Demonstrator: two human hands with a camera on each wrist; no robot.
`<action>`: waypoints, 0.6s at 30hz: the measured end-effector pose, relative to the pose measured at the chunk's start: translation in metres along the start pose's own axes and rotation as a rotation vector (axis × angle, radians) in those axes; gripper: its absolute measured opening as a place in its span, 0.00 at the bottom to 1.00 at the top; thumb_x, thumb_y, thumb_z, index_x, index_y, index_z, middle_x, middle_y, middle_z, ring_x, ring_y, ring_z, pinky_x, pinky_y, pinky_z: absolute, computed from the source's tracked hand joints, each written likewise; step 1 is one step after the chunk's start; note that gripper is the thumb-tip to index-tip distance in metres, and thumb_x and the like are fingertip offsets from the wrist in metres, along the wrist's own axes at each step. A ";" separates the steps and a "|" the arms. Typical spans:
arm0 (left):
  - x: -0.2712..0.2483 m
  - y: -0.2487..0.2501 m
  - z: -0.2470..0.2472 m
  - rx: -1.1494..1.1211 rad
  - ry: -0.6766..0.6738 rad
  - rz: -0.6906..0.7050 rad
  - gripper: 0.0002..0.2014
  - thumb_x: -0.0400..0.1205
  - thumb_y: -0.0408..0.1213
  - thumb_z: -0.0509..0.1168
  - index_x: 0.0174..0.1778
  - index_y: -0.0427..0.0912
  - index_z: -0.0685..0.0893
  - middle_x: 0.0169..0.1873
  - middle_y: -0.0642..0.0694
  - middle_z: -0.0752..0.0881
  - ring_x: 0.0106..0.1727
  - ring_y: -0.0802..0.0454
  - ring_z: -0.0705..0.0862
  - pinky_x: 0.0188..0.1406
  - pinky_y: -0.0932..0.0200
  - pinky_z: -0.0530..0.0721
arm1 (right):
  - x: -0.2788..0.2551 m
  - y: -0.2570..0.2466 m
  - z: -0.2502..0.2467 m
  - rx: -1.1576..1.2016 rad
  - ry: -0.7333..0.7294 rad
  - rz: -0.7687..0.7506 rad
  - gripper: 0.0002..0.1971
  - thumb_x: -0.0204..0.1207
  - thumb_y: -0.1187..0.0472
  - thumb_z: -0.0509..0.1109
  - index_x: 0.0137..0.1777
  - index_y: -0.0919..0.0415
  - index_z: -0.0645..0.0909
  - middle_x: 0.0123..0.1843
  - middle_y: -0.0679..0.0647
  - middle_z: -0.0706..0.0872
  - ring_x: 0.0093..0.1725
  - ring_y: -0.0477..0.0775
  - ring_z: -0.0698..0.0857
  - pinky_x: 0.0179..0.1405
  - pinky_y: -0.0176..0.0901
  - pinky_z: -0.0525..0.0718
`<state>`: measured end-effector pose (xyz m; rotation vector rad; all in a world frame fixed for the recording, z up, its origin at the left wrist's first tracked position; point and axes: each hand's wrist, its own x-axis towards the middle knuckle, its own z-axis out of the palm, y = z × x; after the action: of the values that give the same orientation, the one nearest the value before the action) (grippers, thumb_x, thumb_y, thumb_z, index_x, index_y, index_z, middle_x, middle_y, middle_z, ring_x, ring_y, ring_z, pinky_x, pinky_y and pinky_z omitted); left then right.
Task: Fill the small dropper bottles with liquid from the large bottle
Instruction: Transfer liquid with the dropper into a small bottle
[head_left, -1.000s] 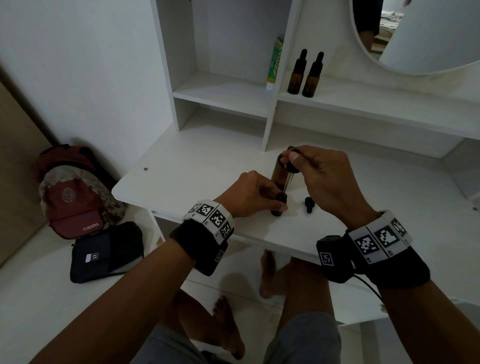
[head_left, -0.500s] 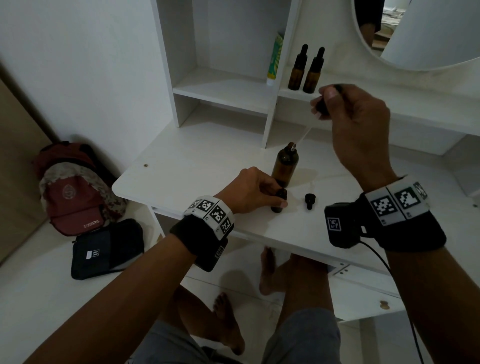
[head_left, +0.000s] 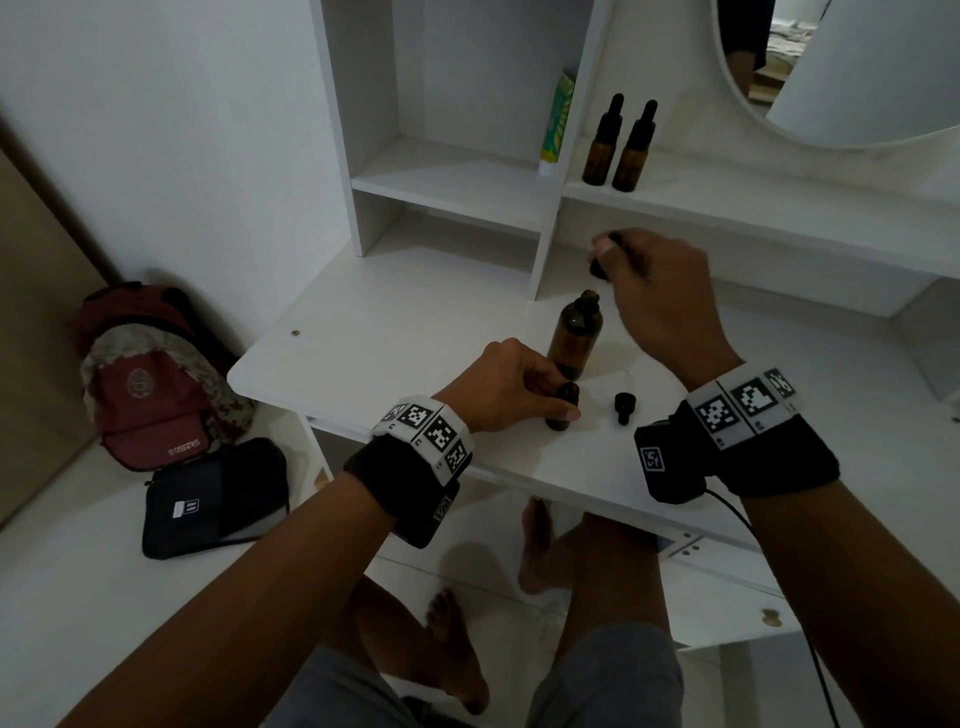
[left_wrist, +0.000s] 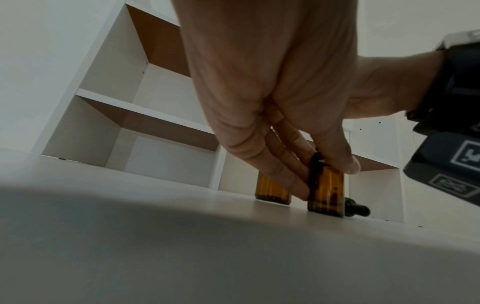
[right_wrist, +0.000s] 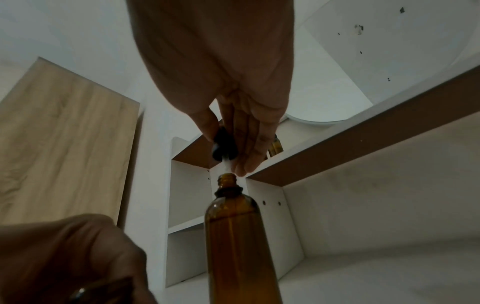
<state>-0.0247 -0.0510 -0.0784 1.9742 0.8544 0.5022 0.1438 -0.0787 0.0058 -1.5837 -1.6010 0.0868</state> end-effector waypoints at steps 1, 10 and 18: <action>0.000 0.000 0.000 -0.002 0.001 0.000 0.15 0.72 0.40 0.81 0.53 0.42 0.93 0.46 0.47 0.94 0.47 0.58 0.91 0.58 0.62 0.88 | -0.001 0.002 0.002 -0.019 -0.038 0.011 0.14 0.86 0.57 0.61 0.56 0.61 0.87 0.46 0.52 0.90 0.46 0.48 0.88 0.44 0.18 0.78; -0.001 0.001 -0.001 -0.008 0.002 0.018 0.14 0.72 0.38 0.80 0.53 0.41 0.93 0.46 0.47 0.94 0.47 0.58 0.91 0.56 0.65 0.87 | -0.004 0.004 0.006 0.031 -0.057 0.055 0.15 0.85 0.58 0.60 0.52 0.65 0.87 0.47 0.58 0.91 0.47 0.54 0.89 0.49 0.35 0.84; -0.001 0.002 -0.001 -0.004 -0.009 0.002 0.14 0.72 0.39 0.81 0.53 0.42 0.93 0.46 0.47 0.94 0.47 0.58 0.91 0.59 0.61 0.88 | -0.008 0.004 0.008 0.063 -0.001 0.039 0.14 0.85 0.57 0.61 0.53 0.64 0.87 0.46 0.58 0.91 0.46 0.55 0.89 0.53 0.49 0.88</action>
<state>-0.0250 -0.0515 -0.0762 1.9720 0.8453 0.4954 0.1410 -0.0808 -0.0054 -1.5669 -1.5534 0.1578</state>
